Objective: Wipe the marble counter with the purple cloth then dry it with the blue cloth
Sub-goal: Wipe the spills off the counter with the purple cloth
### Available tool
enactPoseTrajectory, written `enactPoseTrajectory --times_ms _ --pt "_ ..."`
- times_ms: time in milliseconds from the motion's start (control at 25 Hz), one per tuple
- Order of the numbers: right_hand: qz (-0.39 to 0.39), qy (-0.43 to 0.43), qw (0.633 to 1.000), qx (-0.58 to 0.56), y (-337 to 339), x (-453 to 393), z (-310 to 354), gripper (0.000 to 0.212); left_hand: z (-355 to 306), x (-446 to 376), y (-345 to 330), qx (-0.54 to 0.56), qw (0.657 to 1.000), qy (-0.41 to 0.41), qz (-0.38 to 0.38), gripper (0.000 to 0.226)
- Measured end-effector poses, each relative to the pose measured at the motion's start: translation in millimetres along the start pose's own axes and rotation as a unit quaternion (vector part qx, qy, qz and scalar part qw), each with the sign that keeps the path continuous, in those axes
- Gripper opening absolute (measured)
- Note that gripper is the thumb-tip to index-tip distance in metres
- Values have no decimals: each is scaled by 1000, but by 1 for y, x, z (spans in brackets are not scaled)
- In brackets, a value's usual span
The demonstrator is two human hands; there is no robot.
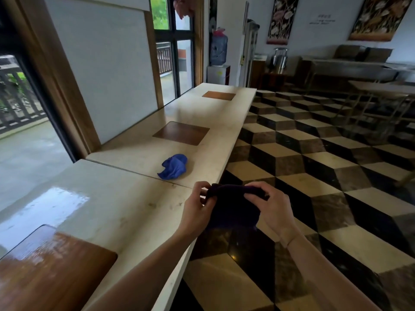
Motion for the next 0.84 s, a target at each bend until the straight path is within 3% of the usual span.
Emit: enactPoseTrajectory --times_ms 480,840 --pt "87 30 996 3 55 -215 -73 19 20 -185 -71 -1 996 65 -64 27" --pt "210 81 973 41 -43 -350 -90 17 88 -254 -29 19 971 131 -197 18"
Point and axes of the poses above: each hand's wrist, its own x-axis away from the middle knuckle, its own y-axis out of the back of the hand, z = x × y, the point moved 6 cm from there along -x, towards the middle knuckle, and after that the axes turned 6 degrees about z, right-handed, at the moved point
